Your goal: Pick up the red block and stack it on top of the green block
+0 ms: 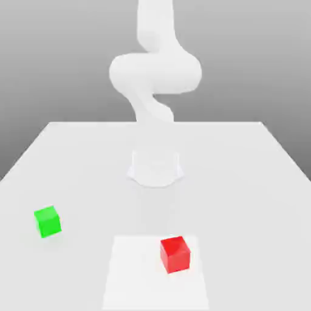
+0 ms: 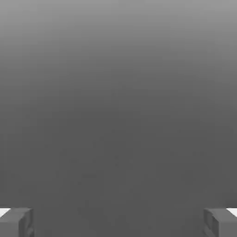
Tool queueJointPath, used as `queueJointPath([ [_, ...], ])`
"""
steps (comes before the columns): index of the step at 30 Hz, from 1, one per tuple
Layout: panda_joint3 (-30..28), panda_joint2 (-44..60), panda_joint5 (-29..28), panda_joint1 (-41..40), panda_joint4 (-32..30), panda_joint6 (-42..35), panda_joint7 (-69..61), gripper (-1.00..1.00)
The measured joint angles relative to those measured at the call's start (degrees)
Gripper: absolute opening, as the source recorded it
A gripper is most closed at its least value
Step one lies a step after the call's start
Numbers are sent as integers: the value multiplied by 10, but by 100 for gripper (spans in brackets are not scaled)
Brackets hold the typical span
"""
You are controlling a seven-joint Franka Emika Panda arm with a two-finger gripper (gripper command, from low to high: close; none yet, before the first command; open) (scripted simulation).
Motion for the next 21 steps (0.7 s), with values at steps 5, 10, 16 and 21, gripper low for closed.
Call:
queueJointPath([
  [5,-1,111,-2,15,-62,65,-27,0],
  [10,-1,216,-2,29,-121,127,-52,0],
  [16,4,340,0,40,-192,200,-85,0],
  [21,6,444,0,48,-231,269,-104,0],
])
